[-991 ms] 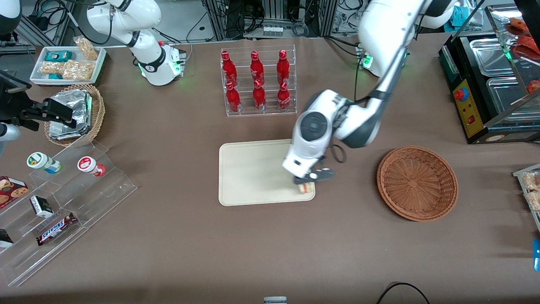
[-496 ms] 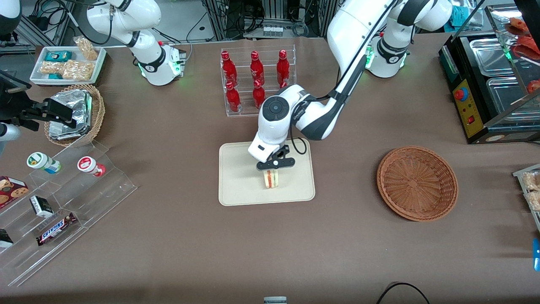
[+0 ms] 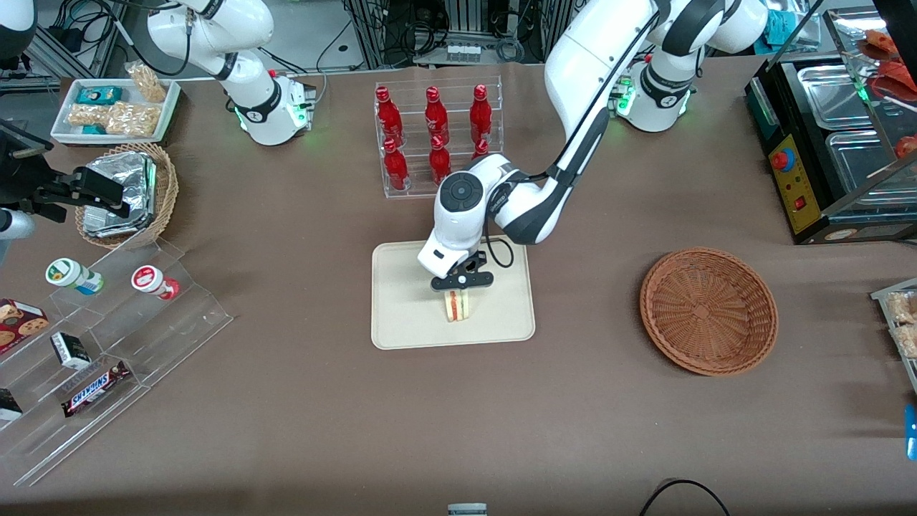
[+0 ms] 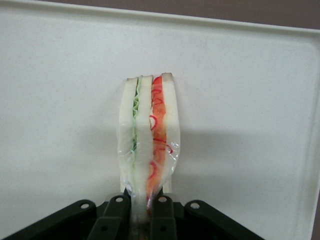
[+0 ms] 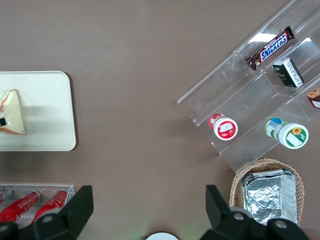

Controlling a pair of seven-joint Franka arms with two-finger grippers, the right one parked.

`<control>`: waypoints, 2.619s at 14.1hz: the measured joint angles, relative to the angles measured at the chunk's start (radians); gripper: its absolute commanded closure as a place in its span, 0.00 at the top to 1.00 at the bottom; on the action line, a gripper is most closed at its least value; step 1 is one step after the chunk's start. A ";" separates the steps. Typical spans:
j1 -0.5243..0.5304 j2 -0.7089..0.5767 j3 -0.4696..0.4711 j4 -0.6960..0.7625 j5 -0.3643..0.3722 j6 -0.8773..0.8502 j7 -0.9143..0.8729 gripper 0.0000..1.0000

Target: Place sandwich from basket to tray

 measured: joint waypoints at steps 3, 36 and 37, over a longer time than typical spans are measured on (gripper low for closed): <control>0.000 0.000 0.001 0.010 0.000 0.000 -0.001 1.00; 0.787 -0.763 -0.035 -0.224 0.004 -0.818 0.946 1.00; 0.816 -0.763 -0.054 -0.205 0.004 -0.819 0.955 1.00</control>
